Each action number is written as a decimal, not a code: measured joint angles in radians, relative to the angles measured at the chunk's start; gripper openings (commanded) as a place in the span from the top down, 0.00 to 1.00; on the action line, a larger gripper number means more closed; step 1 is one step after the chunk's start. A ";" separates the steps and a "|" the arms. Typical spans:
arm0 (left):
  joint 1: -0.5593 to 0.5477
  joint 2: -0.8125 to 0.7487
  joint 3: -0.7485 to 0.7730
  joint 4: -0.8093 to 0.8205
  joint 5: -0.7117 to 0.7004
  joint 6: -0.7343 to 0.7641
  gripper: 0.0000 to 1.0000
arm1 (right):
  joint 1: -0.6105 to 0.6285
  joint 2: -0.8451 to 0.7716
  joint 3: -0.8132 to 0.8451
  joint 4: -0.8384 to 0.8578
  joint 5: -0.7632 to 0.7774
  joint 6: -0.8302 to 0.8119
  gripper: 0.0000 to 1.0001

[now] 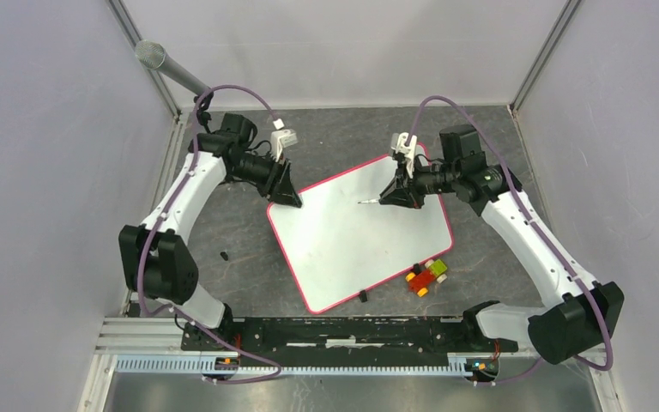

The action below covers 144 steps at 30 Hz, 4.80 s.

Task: Write a sentence on the whiteboard
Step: Adjust the whiteboard at the center of the board, then hold the whiteboard on the whiteboard stand, then write a sentence on the whiteboard.

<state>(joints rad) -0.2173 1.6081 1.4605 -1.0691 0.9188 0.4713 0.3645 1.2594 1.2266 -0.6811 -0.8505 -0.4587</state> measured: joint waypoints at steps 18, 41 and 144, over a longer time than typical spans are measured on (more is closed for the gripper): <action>0.216 -0.285 -0.269 0.171 0.071 -0.282 0.16 | 0.211 -0.014 -0.061 0.266 0.160 0.138 1.00; 0.251 -0.422 -0.473 0.475 0.186 -0.601 0.33 | 0.485 0.090 -0.023 0.373 0.404 0.141 1.00; 0.241 -0.362 -0.473 0.421 0.183 -0.523 0.98 | 0.663 0.222 0.019 0.346 0.565 0.099 1.00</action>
<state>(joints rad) 0.0238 1.2457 0.9878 -0.6483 1.1015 -0.0521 1.0275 1.4818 1.2461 -0.3355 -0.2852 -0.3599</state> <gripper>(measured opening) 0.204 0.117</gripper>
